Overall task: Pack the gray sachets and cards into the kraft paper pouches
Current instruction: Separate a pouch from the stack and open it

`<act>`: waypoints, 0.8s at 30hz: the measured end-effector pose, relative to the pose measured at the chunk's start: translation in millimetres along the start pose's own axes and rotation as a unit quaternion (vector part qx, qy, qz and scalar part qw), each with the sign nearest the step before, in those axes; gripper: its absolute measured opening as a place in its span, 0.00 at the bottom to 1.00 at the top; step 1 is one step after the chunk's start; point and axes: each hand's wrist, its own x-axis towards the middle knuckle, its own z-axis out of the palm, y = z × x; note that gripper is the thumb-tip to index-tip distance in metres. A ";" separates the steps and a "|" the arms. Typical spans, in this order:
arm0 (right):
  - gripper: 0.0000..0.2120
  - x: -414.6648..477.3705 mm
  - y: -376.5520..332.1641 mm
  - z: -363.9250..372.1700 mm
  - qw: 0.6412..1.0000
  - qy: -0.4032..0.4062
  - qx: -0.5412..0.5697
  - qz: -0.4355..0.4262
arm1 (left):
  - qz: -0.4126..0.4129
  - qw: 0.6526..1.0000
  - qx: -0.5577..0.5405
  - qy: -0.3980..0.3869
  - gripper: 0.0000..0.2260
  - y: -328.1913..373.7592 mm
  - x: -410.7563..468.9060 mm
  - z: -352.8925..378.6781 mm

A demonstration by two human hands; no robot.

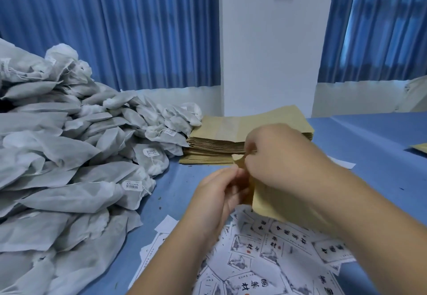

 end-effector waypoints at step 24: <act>0.08 33.8 37.9 -9.7 0.996 -0.036 0.080 -0.013 | 0.198 0.927 0.320 0.004 0.11 30.2 -15.8 19.3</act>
